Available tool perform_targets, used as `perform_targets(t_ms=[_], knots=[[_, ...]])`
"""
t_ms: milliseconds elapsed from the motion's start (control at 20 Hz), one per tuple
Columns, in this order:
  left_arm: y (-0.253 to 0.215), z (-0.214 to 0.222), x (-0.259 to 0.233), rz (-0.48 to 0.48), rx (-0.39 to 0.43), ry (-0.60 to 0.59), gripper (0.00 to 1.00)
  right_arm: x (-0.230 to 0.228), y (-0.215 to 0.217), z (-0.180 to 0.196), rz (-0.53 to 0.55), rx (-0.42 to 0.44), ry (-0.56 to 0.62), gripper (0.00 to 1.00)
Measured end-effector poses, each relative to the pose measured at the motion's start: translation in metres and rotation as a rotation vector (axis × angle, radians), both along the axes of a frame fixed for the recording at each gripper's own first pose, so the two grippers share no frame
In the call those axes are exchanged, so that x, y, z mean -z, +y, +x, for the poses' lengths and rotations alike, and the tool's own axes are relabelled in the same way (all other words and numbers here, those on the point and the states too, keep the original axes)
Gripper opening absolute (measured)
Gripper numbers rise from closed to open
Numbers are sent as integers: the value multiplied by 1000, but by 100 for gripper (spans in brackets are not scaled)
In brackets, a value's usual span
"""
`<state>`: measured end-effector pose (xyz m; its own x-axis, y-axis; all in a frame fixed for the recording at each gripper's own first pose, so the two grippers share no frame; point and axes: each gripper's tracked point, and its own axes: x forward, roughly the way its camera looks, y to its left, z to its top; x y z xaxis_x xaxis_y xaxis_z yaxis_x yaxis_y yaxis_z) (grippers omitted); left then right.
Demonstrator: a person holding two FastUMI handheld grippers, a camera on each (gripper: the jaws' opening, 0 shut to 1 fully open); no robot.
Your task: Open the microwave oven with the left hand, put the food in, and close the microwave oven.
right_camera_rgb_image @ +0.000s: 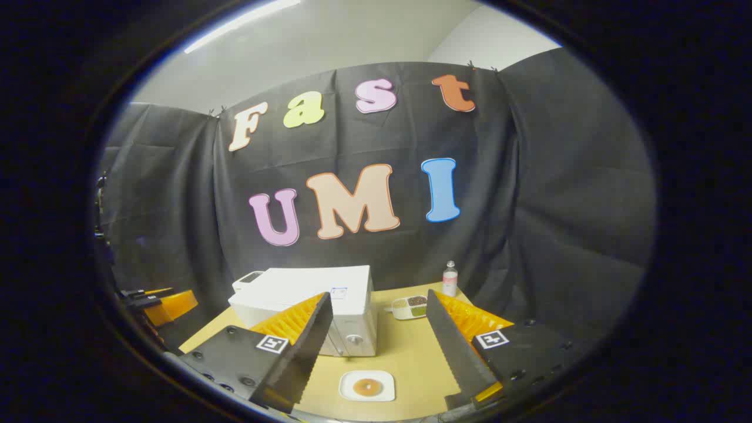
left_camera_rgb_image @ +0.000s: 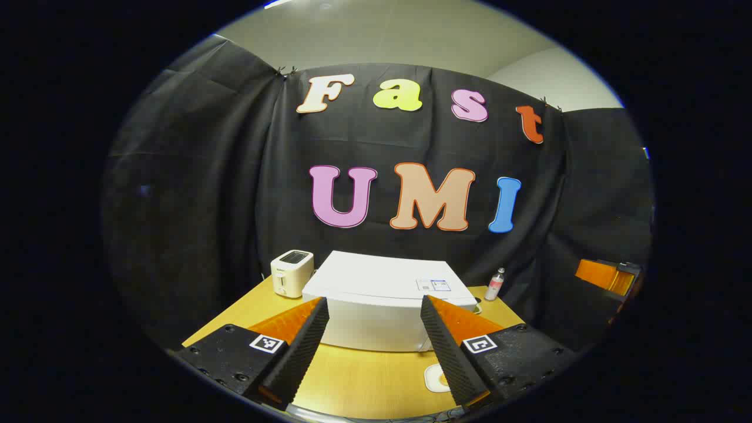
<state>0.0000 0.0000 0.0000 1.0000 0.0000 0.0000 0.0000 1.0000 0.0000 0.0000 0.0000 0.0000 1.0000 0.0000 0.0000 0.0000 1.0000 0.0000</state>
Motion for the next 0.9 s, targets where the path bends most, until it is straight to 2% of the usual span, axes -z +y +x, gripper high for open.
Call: perform_targets(t_ms=[50, 200, 350, 500, 550, 600, 900], knots=[[-2, 1, 0, -1, 0, 0, 95, -1, 1, 1, 7, -5, 2, 92], [-8, 7, -9, 3, 7, -22, 95, -5, 1, 5, 22, -27, -2, 92], [-14, 17, -18, 21, 12, -48, 95, -9, -9, 12, 32, -14, -8, 91], [-24, 22, -13, 14, 36, -37, 95, -10, -17, 17, 55, 2, -6, 92], [-25, 22, -13, 12, 34, -32, 92, -11, -20, 18, 56, 7, -8, 91], [-23, 24, -11, 11, 31, -28, 95, -11, -22, 18, 55, 10, -8, 91], [-28, 34, -3, 20, 44, -2, 95, -7, -29, 22, 47, 18, 2, 91]])
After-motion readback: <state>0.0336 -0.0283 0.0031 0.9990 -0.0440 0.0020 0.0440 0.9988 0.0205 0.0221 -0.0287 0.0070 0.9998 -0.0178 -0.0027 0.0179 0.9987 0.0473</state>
